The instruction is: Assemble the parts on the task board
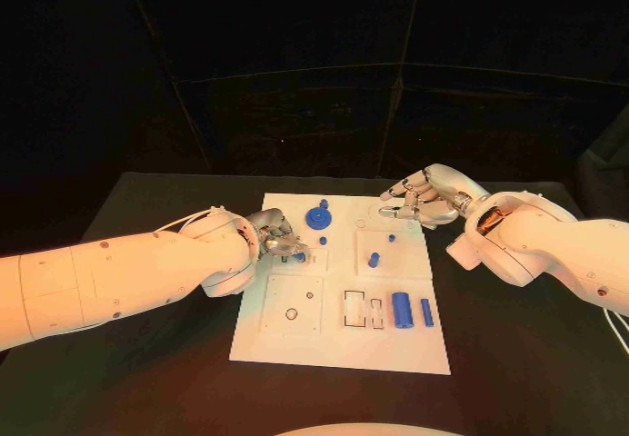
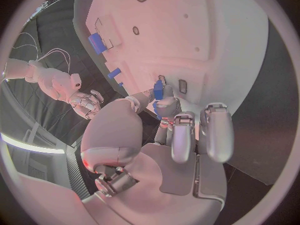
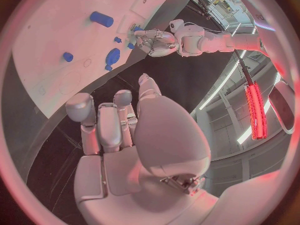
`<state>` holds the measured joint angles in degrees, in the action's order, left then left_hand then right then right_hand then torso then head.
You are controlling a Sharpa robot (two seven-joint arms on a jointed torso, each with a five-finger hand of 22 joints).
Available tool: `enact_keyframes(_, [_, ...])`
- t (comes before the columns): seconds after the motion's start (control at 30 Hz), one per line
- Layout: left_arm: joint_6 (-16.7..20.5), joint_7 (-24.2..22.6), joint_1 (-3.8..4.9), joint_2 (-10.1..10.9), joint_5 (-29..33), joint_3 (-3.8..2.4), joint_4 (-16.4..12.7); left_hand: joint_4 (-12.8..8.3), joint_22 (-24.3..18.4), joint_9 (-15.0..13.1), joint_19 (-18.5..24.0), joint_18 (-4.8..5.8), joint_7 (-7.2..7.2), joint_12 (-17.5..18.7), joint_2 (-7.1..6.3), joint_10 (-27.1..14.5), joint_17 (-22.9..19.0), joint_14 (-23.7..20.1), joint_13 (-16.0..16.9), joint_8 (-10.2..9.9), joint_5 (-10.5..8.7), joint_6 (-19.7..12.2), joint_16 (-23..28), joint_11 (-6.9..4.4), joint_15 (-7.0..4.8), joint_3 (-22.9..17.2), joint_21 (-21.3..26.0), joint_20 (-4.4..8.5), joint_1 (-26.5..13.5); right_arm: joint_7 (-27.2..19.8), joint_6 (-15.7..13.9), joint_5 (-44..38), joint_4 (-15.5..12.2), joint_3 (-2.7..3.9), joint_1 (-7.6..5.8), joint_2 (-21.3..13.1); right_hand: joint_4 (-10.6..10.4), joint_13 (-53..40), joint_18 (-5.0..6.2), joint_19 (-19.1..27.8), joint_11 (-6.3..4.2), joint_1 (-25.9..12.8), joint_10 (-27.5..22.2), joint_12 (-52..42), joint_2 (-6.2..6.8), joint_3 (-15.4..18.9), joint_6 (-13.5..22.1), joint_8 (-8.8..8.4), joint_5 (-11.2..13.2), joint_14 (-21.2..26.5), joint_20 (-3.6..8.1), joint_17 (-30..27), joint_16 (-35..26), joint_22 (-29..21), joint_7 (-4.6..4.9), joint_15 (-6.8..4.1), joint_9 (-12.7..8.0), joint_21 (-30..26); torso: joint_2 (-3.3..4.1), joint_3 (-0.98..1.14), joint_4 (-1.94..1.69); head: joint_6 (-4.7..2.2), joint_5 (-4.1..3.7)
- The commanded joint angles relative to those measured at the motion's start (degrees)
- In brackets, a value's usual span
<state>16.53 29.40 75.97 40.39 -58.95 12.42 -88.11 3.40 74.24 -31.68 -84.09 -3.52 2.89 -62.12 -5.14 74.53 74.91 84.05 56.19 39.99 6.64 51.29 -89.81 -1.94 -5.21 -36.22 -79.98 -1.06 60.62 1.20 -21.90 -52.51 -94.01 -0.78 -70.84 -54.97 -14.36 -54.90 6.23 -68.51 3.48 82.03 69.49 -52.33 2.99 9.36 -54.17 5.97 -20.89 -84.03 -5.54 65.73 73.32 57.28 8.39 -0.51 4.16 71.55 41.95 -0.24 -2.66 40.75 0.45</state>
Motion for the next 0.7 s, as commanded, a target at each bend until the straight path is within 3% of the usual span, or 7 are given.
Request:
enact_keyframes(0.03, [1.49,-1.01,-0.27,-0.36,-2.43,-0.03,0.22,-8.34,-0.01,-0.1,-0.52,0.26,-0.56,-0.09,0.6,0.33,15.09,5.95,-0.09,0.21,0.05,0.0,-0.19,0.05,-0.1,-8.63,-0.31,0.09,0.18,-0.48,0.41,0.13,0.0,0.02,-0.11,0.09,-0.04,0.1,0.62,-0.15,-0.11,-0.23,-0.38,0.21,-0.25,0.44,0.45,0.36,-0.09,-0.77,0.05,-0.05,-0.28,-0.09,0.01,-0.4,0.02,-0.29,0.03,-0.01,0.08,0.02,0.02])
enact_keyframes(0.7, [-2.62,-0.25,-0.87,-0.89,-3.99,-0.02,0.84,-8.43,-0.44,-0.12,-0.39,0.17,-0.59,0.16,0.45,0.15,15.09,5.95,-0.42,0.29,0.03,-0.17,-0.19,0.02,-0.12,-8.75,-0.03,0.12,0.16,-0.42,0.69,0.13,0.17,0.02,-0.1,0.26,-0.07,0.12,0.61,-0.19,-0.11,-0.28,-0.39,0.21,-0.26,0.49,0.45,0.38,-0.05,-0.77,0.05,-0.06,-0.3,-0.06,0.01,-0.4,0.02,-0.28,-0.01,0.03,0.07,0.19,-0.07])
